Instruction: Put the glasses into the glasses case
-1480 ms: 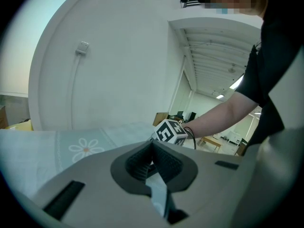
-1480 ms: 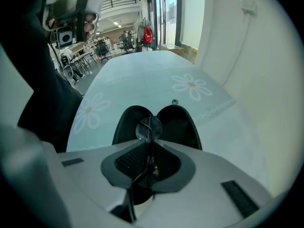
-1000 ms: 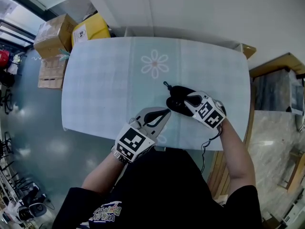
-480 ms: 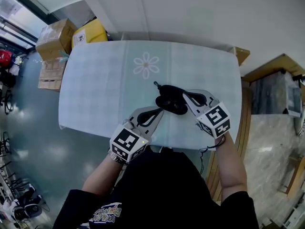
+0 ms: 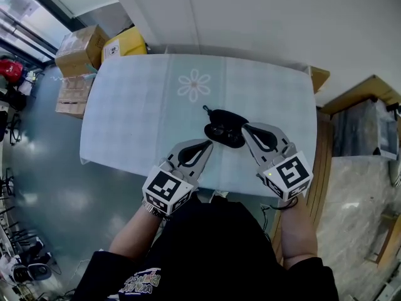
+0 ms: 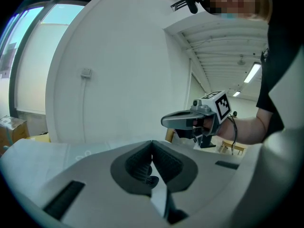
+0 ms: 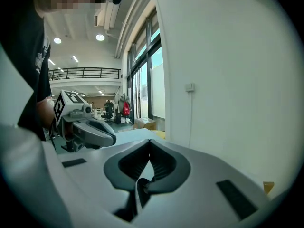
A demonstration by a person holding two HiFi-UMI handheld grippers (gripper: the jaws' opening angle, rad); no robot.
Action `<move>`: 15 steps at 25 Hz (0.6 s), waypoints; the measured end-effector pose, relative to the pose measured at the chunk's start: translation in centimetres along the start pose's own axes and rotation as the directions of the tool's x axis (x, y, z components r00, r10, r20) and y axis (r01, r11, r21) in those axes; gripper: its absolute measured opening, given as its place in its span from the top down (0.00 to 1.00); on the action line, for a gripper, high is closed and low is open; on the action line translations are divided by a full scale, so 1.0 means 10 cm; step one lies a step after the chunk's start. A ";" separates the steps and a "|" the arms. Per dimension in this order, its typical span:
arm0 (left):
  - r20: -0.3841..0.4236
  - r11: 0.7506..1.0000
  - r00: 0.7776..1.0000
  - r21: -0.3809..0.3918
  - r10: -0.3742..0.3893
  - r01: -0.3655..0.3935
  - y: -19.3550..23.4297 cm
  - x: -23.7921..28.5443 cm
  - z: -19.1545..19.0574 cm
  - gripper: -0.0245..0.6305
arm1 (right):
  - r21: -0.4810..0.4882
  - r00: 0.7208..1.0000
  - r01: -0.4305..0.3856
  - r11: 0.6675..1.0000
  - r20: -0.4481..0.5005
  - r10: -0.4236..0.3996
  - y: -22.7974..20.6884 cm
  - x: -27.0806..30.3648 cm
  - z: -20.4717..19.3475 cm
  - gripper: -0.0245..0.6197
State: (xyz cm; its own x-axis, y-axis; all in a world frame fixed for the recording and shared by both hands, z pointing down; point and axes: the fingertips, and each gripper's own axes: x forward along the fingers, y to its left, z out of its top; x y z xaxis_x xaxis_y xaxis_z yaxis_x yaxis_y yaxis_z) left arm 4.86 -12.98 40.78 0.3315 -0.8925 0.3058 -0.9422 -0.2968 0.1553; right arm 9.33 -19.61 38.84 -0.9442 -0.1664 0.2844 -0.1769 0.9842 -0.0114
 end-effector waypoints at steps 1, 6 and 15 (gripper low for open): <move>0.005 1.000 1.000 0.002 0.002 -0.002 0.00 -0.03 0.01 0.92 | 0.002 1.000 0.001 1.000 0.008 -0.001 0.05 -0.01 0.02 0.93; 0.017 1.000 1.000 0.005 -0.007 0.007 0.06 -0.17 0.02 0.92 | 0.036 1.000 0.007 0.999 0.026 -0.008 0.31 0.03 0.05 0.93; 0.002 0.995 0.995 0.030 -0.098 0.098 0.27 -0.40 0.02 0.92 | 0.158 0.995 0.089 0.983 0.017 -0.093 0.64 0.15 -0.02 0.93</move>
State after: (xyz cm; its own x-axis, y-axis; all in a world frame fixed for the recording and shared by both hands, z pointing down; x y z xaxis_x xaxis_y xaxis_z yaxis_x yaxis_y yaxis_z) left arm 1.00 -10.29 39.77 0.4221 -0.8597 0.2876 -0.9063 -0.3926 0.1564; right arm 6.77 -13.52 39.38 -0.9282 -0.2585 0.2677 -0.3024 0.9432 -0.1377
